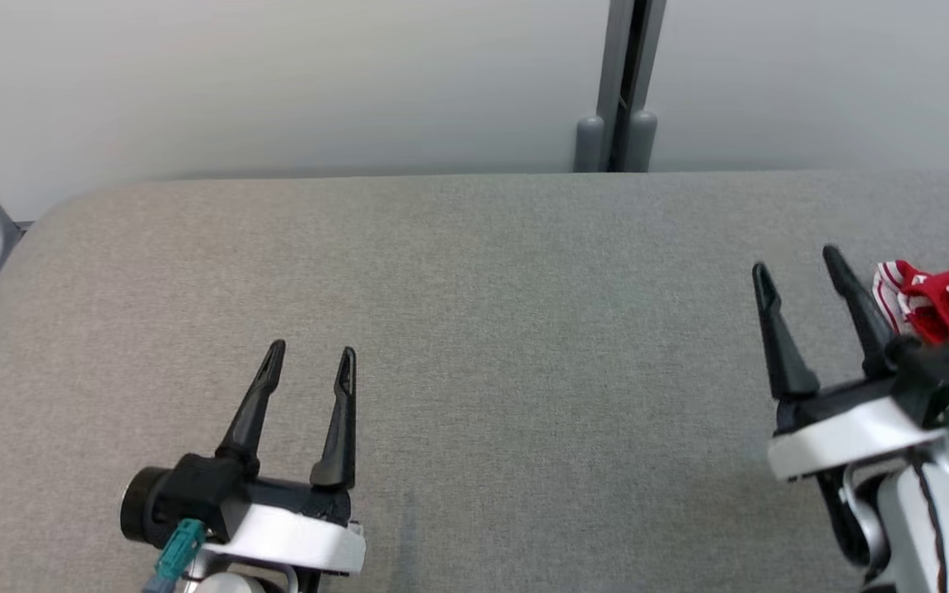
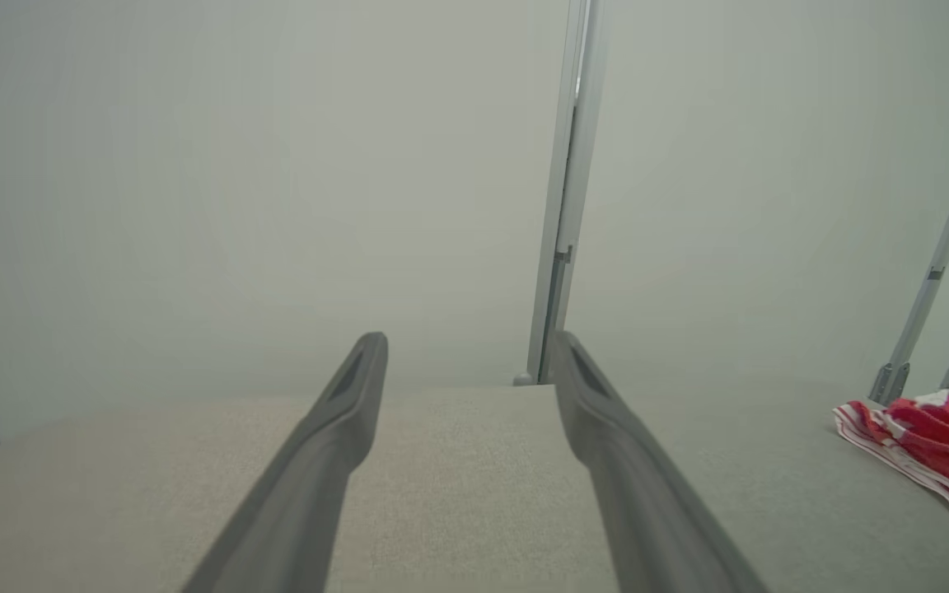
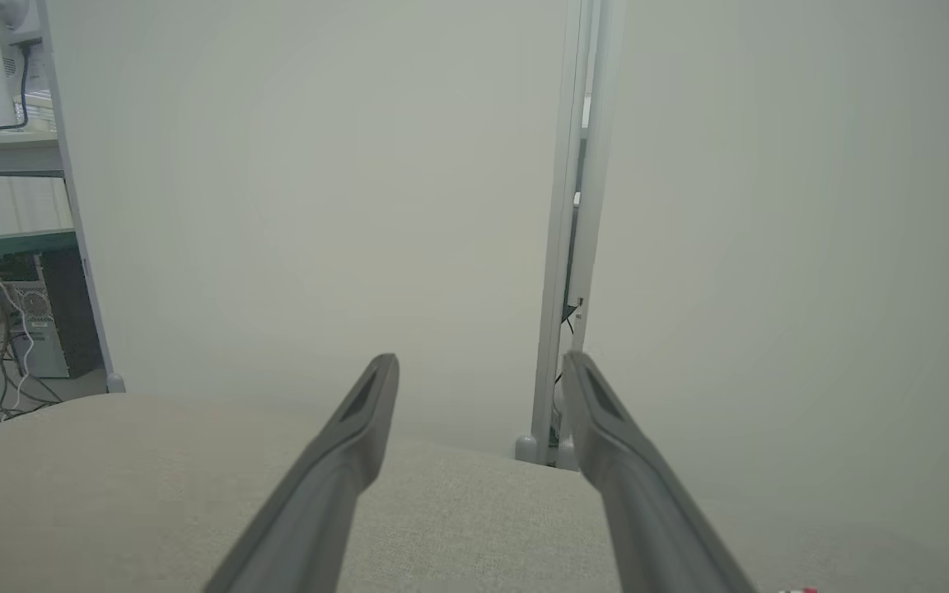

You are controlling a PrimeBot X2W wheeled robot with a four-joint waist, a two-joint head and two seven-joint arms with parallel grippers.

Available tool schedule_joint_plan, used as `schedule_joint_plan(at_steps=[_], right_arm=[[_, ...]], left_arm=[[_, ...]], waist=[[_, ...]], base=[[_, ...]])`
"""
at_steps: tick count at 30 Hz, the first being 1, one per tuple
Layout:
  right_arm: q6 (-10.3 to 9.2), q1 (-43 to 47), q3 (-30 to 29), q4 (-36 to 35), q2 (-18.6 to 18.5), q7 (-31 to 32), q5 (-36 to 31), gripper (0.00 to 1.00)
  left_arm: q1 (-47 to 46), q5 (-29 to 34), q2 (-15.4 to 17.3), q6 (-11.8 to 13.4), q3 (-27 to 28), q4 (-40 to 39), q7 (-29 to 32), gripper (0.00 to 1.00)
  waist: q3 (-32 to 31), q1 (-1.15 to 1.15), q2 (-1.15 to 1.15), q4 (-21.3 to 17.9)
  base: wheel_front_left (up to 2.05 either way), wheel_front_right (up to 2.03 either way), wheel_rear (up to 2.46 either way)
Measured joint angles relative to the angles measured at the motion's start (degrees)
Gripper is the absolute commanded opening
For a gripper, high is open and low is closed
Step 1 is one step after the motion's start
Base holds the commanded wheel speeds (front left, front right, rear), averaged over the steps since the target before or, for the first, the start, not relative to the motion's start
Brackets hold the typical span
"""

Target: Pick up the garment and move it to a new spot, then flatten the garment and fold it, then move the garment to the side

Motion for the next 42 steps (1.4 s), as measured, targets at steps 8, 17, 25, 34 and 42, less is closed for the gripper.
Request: schedule_joint_plan(at_steps=[8, 17, 25, 34, 42], right_arm=[[0.00, 11.2, -3.3, -4.8, 4.9, 0.0, -7.1, 1.00], [0.00, 12.7, -4.9, -4.7, 5.5, 0.0, -3.8, 1.00], [-0.01, 13.1, -6.5, -2.1, 5.6, 0.0, 0.7, 1.00], [-0.01, 13.0, -6.4, -1.8, 5.6, 0.0, 0.4, 1.00], [-0.01, 12.9, -6.7, -1.9, 5.6, 0.0, -0.1, 1.00]], left_arm=[[2.3, 0.7, 0.0, 2.0, -1.7, 0.9, 0.0, 1.00], [3.3, 0.1, 0.0, 2.7, -1.0, 0.8, 0.0, 1.00], [3.3, -0.4, 0.0, 3.8, -0.5, 1.3, 0.0, 1.00], [3.4, -0.5, 0.0, 4.7, -0.6, 1.3, 0.0, 1.00], [3.4, -0.5, 0.0, 4.7, -0.7, 1.2, 0.0, 1.00]], waist=[[-2.4, 0.00, 0.00, 2.2], [-2.3, 0.00, 0.00, 0.8], [-2.1, 0.00, 0.00, -0.2], [-1.9, 0.00, 0.00, -0.6], [-1.9, 0.00, 0.00, -0.5]], base=[[0.00, 0.00, 0.00], [0.00, 0.00, 0.00], [0.00, 0.00, 0.00], [0.00, 0.00, 0.00], [0.00, 0.00, 0.00]])
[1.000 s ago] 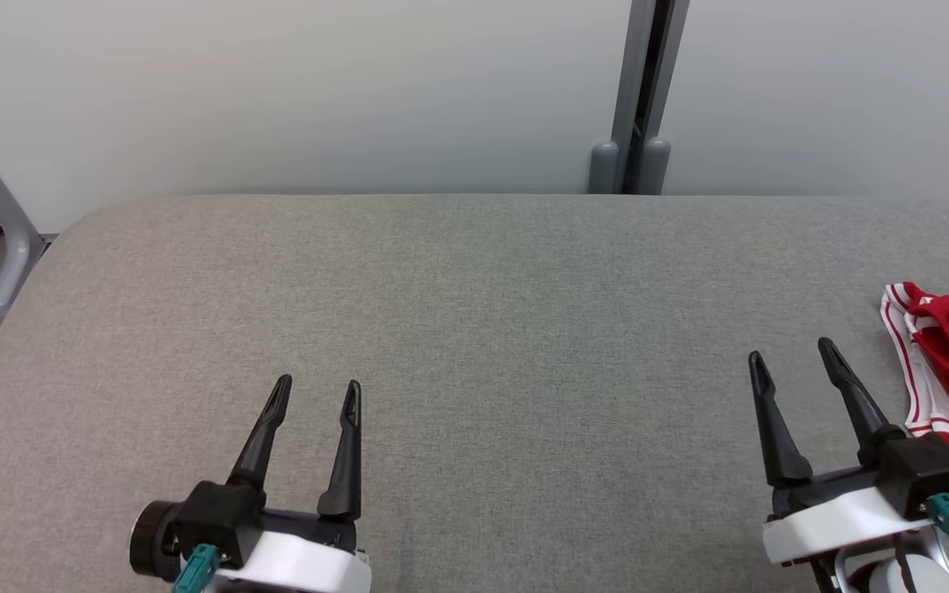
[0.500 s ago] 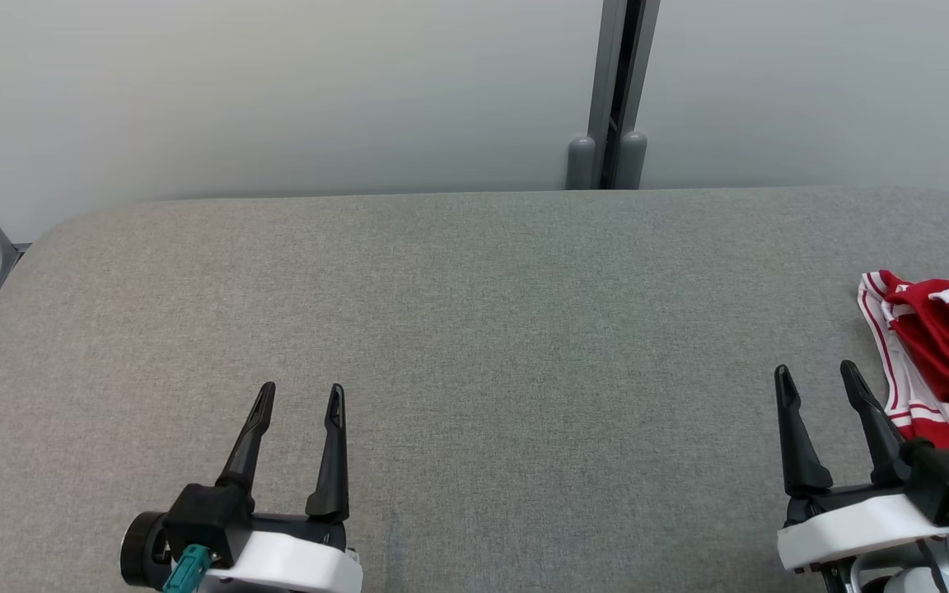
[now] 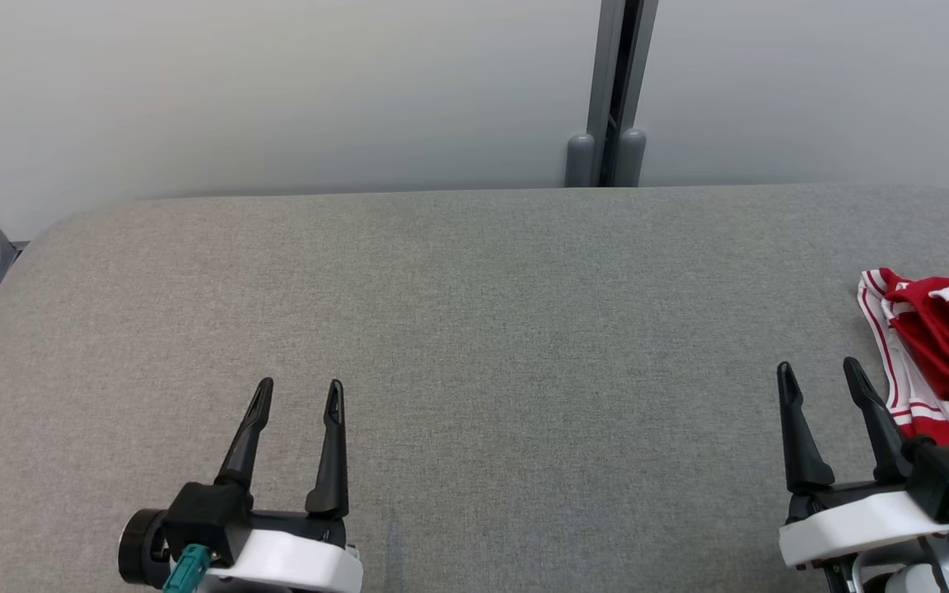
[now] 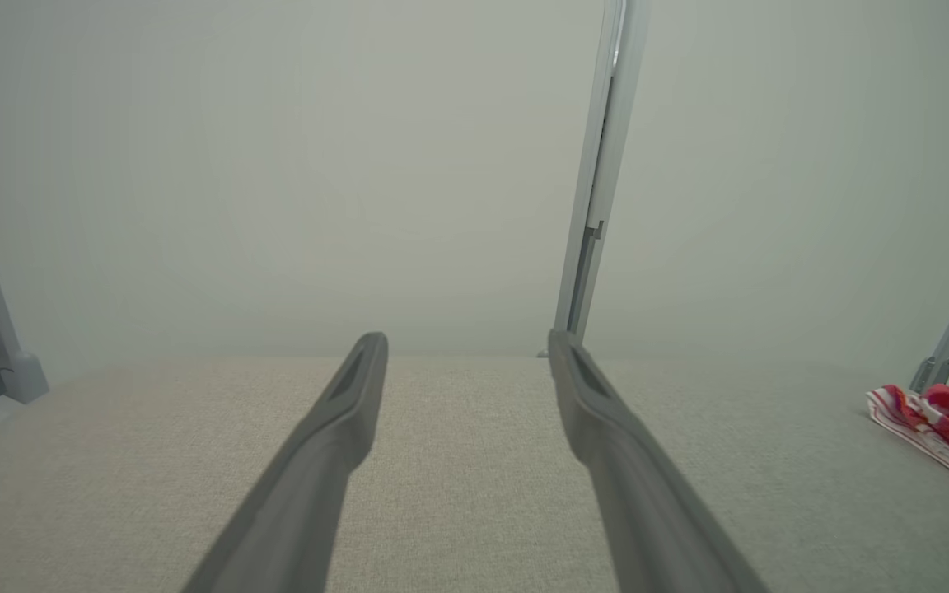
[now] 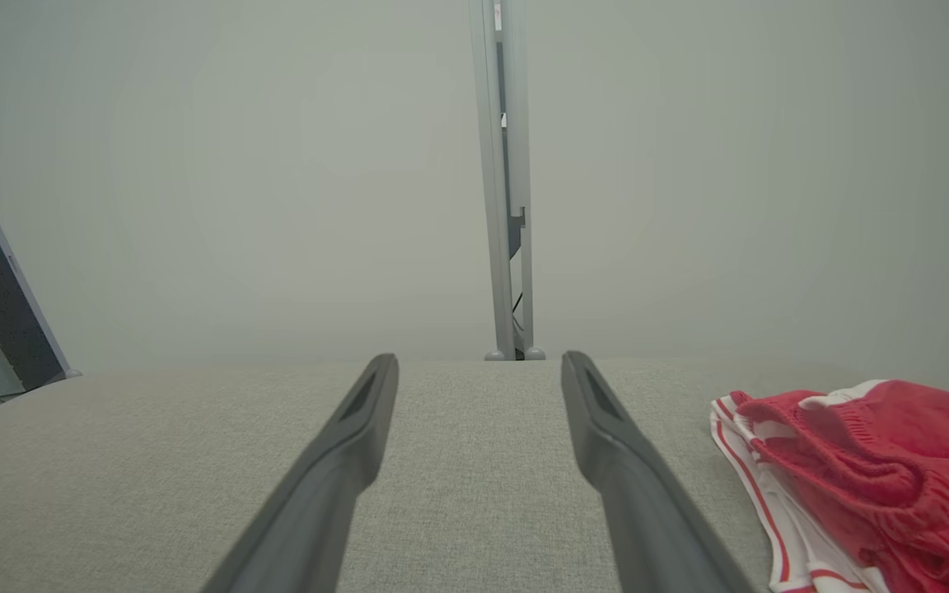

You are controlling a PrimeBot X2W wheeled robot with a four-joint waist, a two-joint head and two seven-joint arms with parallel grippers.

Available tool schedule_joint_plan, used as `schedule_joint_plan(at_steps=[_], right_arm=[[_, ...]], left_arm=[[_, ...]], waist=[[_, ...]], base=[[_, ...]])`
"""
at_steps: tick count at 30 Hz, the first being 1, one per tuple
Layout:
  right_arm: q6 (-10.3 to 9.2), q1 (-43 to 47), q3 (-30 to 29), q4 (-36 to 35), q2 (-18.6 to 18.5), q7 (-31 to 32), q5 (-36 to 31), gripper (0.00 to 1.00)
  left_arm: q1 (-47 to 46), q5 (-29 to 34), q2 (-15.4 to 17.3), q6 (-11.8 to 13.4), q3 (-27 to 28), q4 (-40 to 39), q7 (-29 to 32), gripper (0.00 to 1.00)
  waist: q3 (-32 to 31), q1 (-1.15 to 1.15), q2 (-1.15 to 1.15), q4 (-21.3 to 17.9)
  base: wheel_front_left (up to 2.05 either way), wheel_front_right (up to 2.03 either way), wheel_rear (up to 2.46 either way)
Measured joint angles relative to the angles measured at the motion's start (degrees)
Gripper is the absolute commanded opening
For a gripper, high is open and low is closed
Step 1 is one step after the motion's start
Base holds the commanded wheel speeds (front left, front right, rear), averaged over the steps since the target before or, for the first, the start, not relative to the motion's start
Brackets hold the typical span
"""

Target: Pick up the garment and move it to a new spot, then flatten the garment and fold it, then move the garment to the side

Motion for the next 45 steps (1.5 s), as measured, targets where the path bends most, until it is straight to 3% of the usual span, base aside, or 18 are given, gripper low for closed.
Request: schedule_joint_plan(at_steps=[15, 20, 41, 42, 45], right_arm=[[0.00, -0.5, 0.2, -0.5, 0.0, 0.0, -1.0, 1.00], [0.00, -0.5, 0.5, -0.5, 0.0, 0.0, -1.0, 1.00], [0.00, -0.5, 1.4, -1.5, 0.0, 0.0, -2.5, 1.00], [0.00, -0.4, 1.4, -1.3, 0.0, 0.0, -2.5, 0.00], [0.00, 0.8, 1.6, 0.2, 0.5, 0.0, -2.5, 0.00]], left_arm=[[0.0, 0.4, 0.0, -1.0, -0.3, 0.8, 0.0, 1.00], [0.0, -1.6, 0.0, -2.9, -0.1, 1.4, 0.0, 1.00], [0.7, -7.3, 0.0, -6.6, 1.8, 0.8, 0.0, 1.00], [0.7, -7.6, 0.0, -6.6, 1.9, 0.9, 0.0, 0.00], [1.8, -7.6, -0.1, -6.5, 1.6, 2.4, 0.3, 0.00]], waist=[[0.3, 0.00, 0.00, -0.3], [0.0, 0.00, 0.00, -0.3], [0.1, 0.00, 0.00, 0.1], [0.1, 0.00, 0.00, 0.1], [0.1, 0.00, 0.00, 0.1]], base=[[0.00, 0.00, 0.00], [0.00, 0.00, 0.00], [0.00, 0.00, 0.00], [0.00, 0.00, 0.00], [0.00, 0.00, 0.00]])
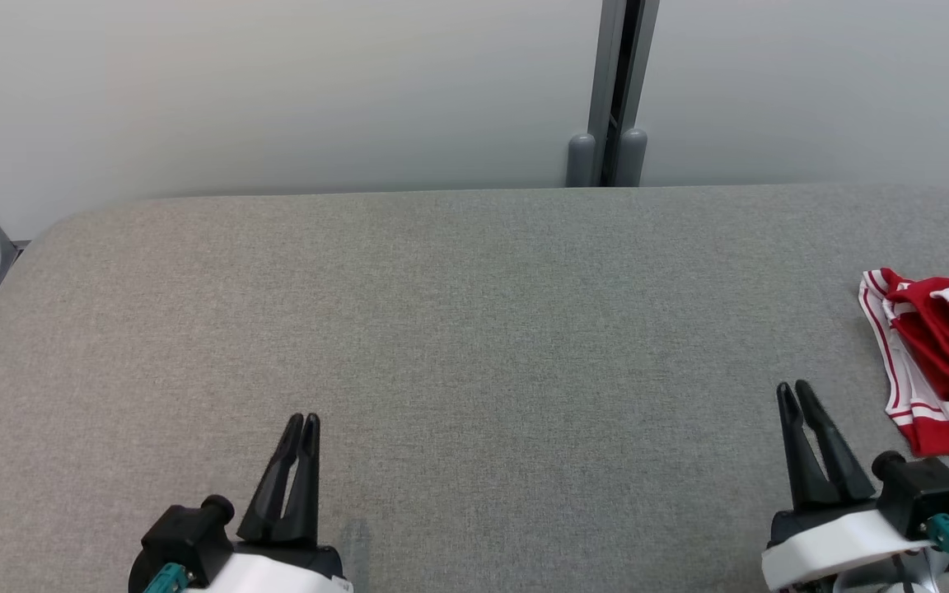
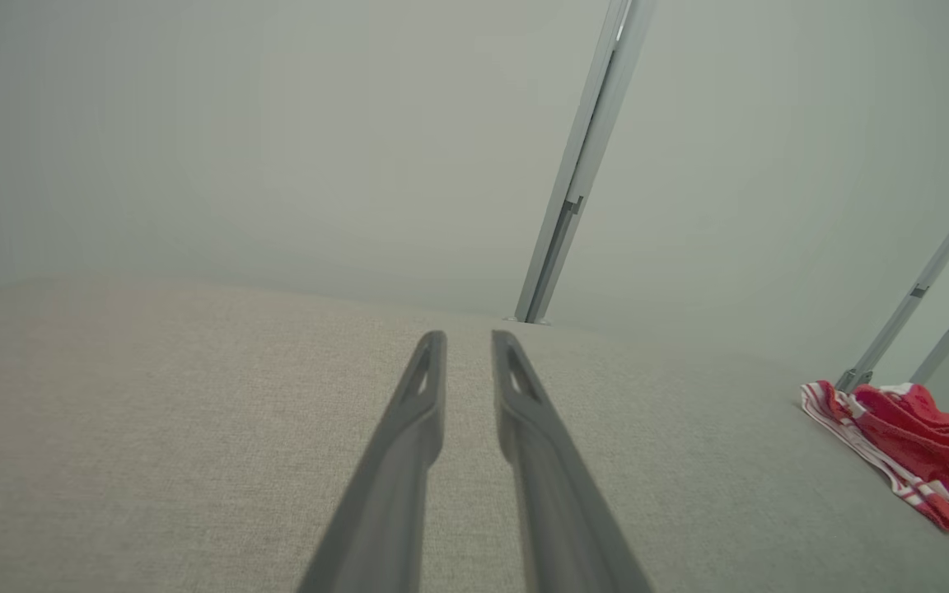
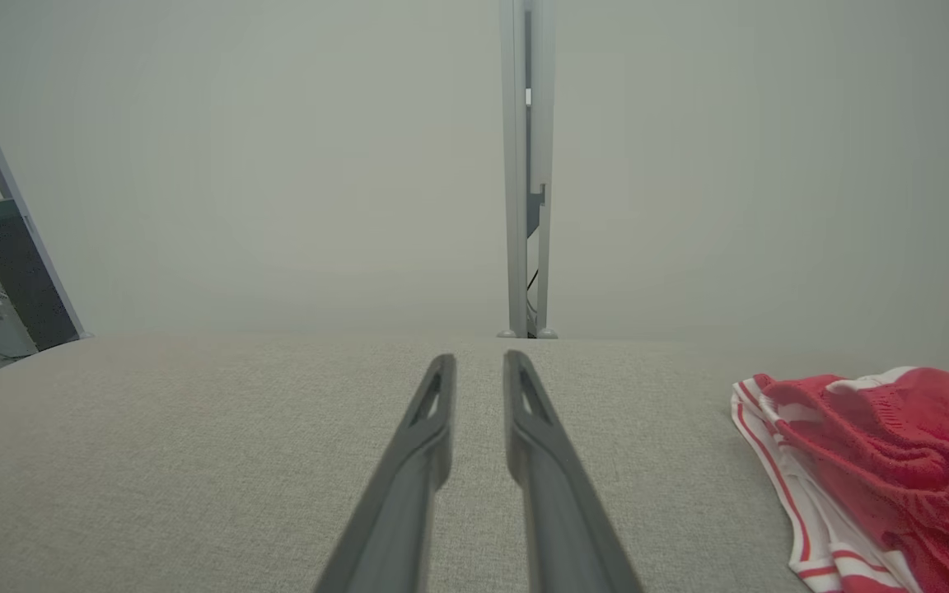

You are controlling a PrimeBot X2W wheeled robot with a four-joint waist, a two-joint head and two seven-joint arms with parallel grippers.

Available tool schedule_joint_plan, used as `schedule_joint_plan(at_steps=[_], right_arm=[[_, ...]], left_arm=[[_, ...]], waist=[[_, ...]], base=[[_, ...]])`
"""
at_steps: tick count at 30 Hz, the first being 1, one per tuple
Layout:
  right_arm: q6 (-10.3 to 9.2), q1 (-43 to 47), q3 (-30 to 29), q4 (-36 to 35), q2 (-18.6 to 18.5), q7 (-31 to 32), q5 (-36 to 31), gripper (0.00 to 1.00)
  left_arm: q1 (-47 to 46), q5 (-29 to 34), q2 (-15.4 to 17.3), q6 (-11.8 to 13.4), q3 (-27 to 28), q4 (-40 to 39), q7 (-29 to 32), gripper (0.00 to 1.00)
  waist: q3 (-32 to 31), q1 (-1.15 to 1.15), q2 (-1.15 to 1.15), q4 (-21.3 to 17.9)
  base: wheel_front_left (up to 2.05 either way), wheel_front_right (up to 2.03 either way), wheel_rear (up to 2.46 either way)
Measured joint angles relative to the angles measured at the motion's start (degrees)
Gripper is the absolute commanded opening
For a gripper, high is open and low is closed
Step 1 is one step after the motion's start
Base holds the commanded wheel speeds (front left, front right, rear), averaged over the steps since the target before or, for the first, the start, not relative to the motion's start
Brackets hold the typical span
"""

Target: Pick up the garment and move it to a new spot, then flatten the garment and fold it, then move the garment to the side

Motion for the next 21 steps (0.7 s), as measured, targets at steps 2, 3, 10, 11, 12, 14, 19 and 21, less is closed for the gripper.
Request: schedule_joint_plan(at_steps=[2, 3, 10, 11, 12, 14, 19, 21], right_arm=[[0.00, 0.9, 0.1, 1.0, 0.3, 0.3, 0.3, 0.00], [0.00, 1.0, -0.1, 1.3, 0.3, 0.7, 1.0, 0.00], [0.00, 1.0, -2.6, 1.4, 0.3, 3.5, 8.9, 0.00], [0.00, 1.0, -2.9, 1.4, 0.3, 3.9, 10.1, 0.00], [0.00, 1.0, -3.2, 1.4, 0.3, 4.2, 11.2, 0.00], [0.00, 1.0, -3.6, 1.4, 0.3, 4.8, 13.3, 0.00], [0.00, 1.0, -5.0, 1.3, 0.3, 6.6, 18.4, 0.00], [0.00, 1.0, -5.4, 1.2, 0.3, 7.2, 20.3, 0.00]], left_arm=[[0.8, -0.3, 0.0, 0.0, -0.1, 1.0, 0.1, 0.00], [1.0, -1.1, 0.0, 0.0, -0.1, 1.1, 0.3, 0.00], [0.2, -8.1, 0.0, -0.3, 0.0, 2.3, 1.6, 0.00], [0.1, -9.0, 0.0, -0.4, 0.0, 2.5, 1.7, 0.00], [-0.1, -10.0, 0.0, -0.6, 0.0, 2.7, 1.9, 0.00], [-0.6, -11.9, 0.0, -0.6, 0.0, 3.2, 2.3, 0.00], [-1.9, -16.4, 0.0, -1.1, 0.1, 4.3, 3.0, 0.00], [-2.4, -18.2, 0.0, -1.5, 0.1, 4.7, 3.2, 0.00]], waist=[[0.0, 0.00, 0.00, 0.0], [0.0, 0.00, 0.00, -0.1], [0.0, 0.00, 0.00, -0.3], [0.0, 0.00, 0.00, -0.3], [0.0, 0.00, 0.00, -0.4], [0.0, 0.00, 0.00, -0.4], [-0.1, 0.00, 0.00, -0.6], [-0.1, 0.00, 0.00, -0.7]], base=[[0.00, 0.00, 0.00], [0.00, 0.00, 0.00], [0.00, 0.00, 0.00], [0.00, 0.00, 0.00], [0.00, 0.00, 0.00], [0.00, 0.00, 0.00], [0.00, 0.00, 0.00], [0.00, 0.00, 0.00]])
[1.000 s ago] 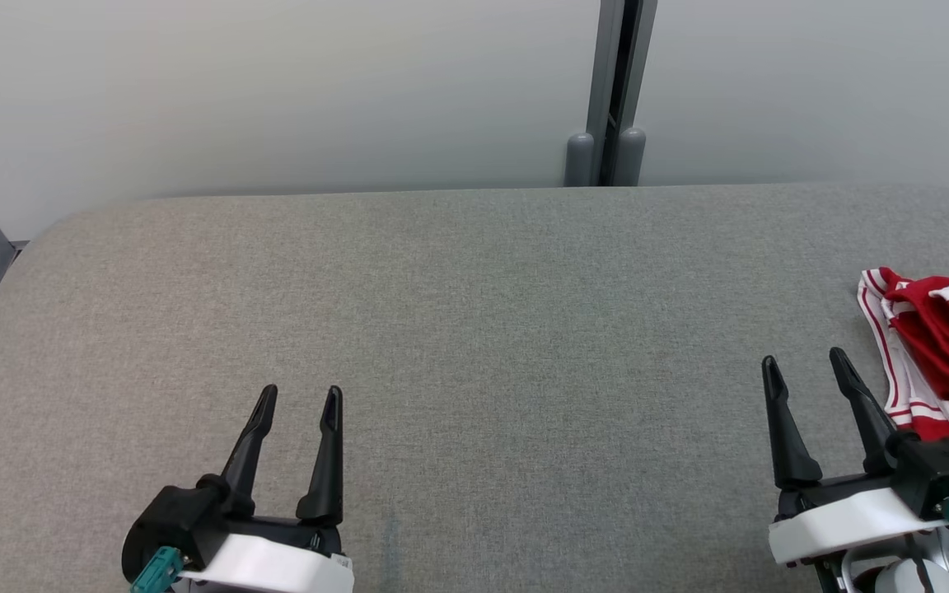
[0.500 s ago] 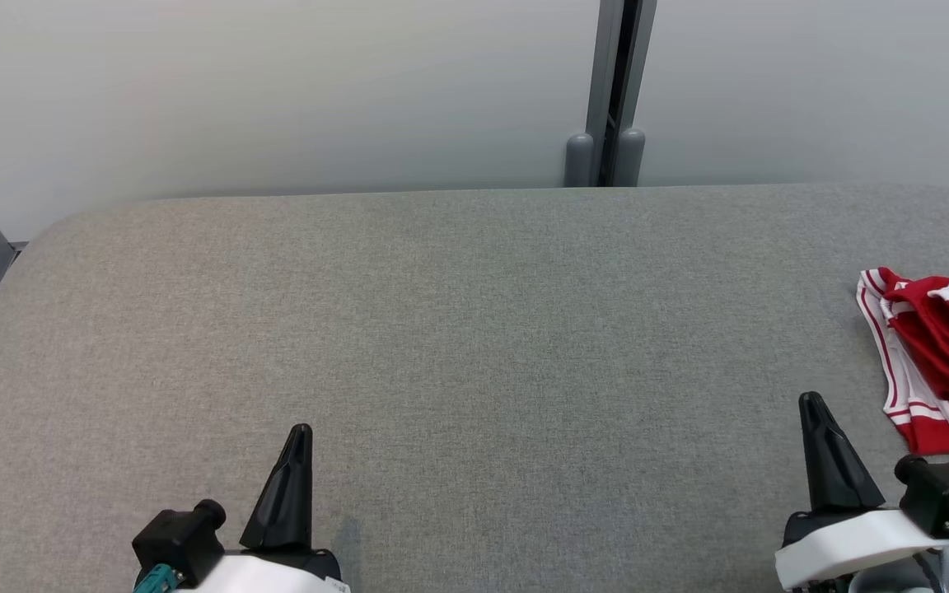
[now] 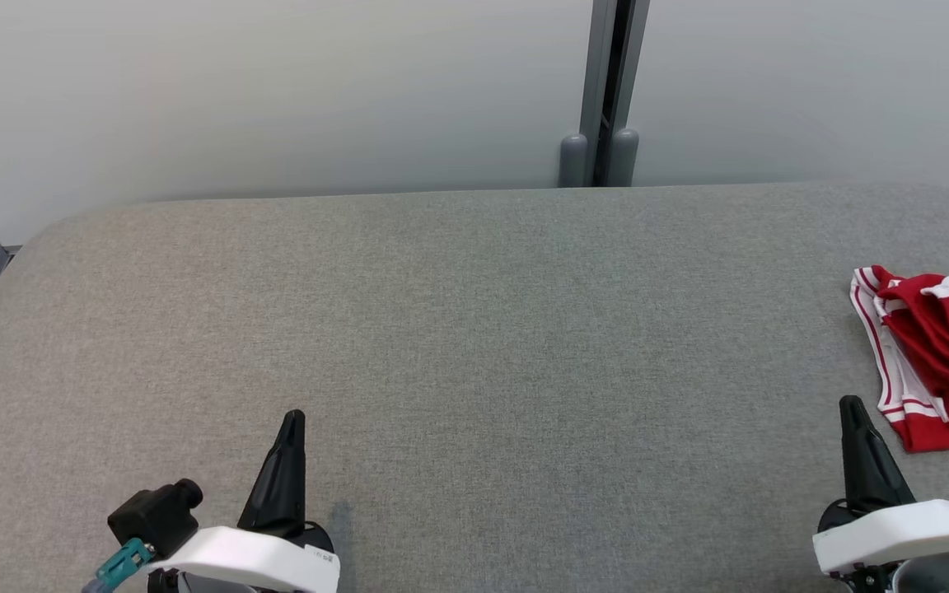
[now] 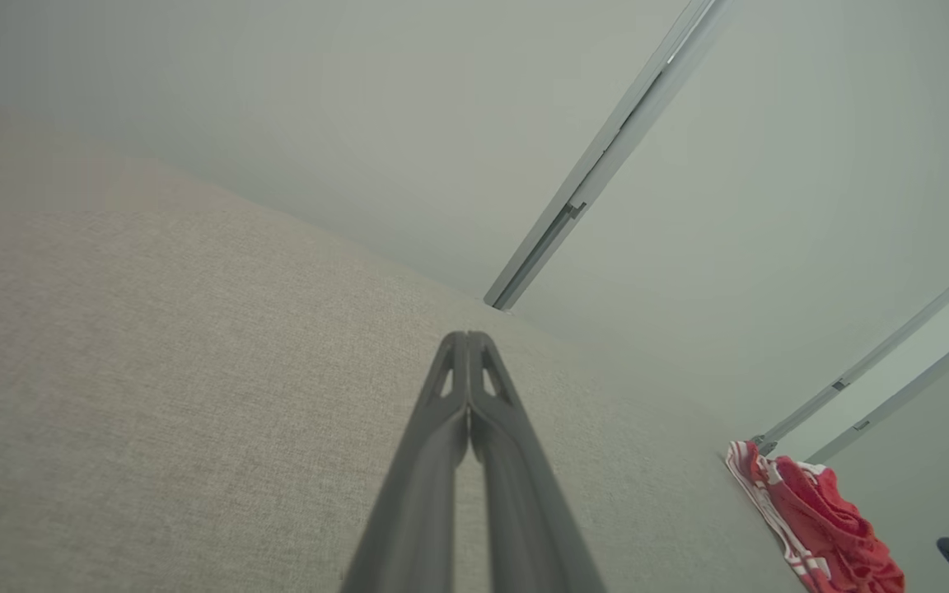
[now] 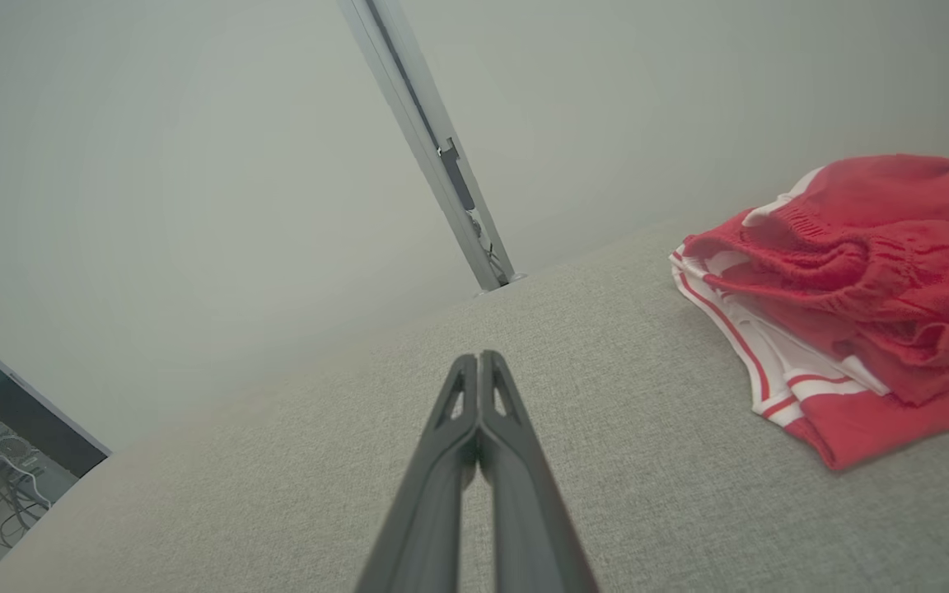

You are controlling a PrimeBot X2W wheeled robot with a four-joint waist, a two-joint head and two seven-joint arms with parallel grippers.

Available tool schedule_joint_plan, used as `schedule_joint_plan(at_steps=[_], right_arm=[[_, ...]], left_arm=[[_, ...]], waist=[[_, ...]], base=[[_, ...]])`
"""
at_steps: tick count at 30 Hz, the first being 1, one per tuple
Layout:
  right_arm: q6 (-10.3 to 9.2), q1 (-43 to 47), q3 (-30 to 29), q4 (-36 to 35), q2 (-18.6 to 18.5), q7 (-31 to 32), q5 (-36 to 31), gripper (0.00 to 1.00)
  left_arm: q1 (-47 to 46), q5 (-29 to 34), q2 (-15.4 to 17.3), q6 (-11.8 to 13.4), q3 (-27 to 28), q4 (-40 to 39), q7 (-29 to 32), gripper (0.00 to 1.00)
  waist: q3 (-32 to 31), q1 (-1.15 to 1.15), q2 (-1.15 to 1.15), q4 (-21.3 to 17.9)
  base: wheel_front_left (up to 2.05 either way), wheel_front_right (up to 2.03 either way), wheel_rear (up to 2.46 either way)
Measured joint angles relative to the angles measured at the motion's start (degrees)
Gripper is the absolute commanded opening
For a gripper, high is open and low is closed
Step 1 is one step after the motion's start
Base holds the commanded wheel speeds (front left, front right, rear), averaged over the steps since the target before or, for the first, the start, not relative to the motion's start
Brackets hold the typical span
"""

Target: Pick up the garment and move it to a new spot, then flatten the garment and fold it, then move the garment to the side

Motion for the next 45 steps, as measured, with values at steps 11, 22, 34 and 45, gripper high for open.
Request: schedule_joint_plan(at_steps=[11, 22, 34, 45], right_arm=[[0.00, 0.0, -2.9, -0.2, 0.0, 3.4, 10.0, 0.00], [0.00, -0.2, -5.1, -0.4, -0.1, 6.2, 18.2, 0.00], [0.00, -0.3, -7.4, -0.6, -0.2, 9.2, 26.8, 0.00], [0.00, -0.5, -9.6, -0.7, -0.2, 11.7, 34.5, 0.00]], left_arm=[[-2.2, -8.7, 0.0, -0.8, 0.3, 1.7, 1.5, 0.00], [-3.7, -15.8, 0.0, -1.5, 0.6, 2.9, 3.0, 0.00], [-5.7, -23.4, 0.0, -2.1, 0.8, 4.2, 4.4, 0.00], [-7.2, -30.2, 0.0, -2.8, 1.0, 5.6, 5.6, 0.00]], waist=[[0.0, 0.00, 0.00, -0.4], [-0.1, 0.00, 0.00, -0.7], [-0.1, 0.00, 0.00, -1.1], [-0.2, 0.00, 0.00, -1.5]], base=[[0.00, 0.00, 0.00], [0.00, 0.00, 0.00], [0.00, 0.00, 0.00], [0.00, 0.00, 0.00]])
